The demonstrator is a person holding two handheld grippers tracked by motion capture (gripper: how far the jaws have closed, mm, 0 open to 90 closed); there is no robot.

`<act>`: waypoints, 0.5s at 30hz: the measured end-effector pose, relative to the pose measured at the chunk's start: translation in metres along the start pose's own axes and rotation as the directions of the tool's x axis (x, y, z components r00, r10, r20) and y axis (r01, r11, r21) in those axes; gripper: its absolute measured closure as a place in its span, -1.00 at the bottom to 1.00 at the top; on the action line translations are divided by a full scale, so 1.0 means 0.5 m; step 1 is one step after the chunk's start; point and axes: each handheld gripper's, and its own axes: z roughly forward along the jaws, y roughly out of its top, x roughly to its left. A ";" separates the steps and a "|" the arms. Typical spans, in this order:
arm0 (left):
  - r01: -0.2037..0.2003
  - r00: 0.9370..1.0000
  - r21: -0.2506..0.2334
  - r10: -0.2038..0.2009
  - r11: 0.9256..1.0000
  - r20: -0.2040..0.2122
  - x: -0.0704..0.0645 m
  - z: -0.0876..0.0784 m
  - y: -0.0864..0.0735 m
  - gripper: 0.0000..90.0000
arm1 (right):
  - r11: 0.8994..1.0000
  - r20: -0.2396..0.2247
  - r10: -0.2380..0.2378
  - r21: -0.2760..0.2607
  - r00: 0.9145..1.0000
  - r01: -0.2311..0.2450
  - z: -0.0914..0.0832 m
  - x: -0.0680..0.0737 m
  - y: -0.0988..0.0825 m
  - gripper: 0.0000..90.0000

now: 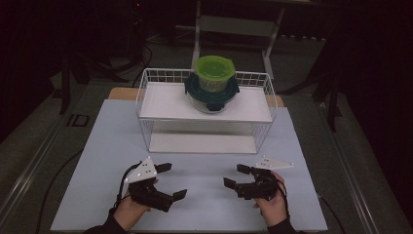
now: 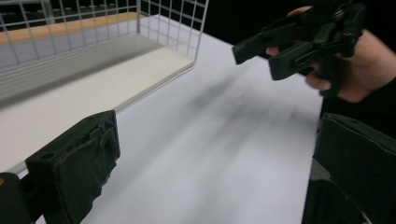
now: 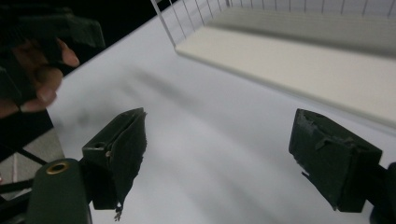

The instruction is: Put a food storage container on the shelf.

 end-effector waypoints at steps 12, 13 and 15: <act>-0.019 0.999 0.048 0.021 0.999 -0.031 -0.006 0.011 -0.041 -1.00 | 1.000 0.068 -0.024 0.014 0.997 0.023 -0.025 -0.007 -0.057 -0.59; -0.018 1.000 0.043 0.019 0.999 -0.024 -0.007 0.011 -0.043 -1.00 | 1.000 0.070 -0.024 0.018 0.997 0.023 -0.026 -0.008 -0.061 -0.59; -0.018 1.000 0.041 0.019 0.999 -0.023 -0.008 0.012 -0.044 -1.00 | 1.000 0.071 -0.023 0.020 0.997 0.021 -0.028 -0.009 -0.064 -0.59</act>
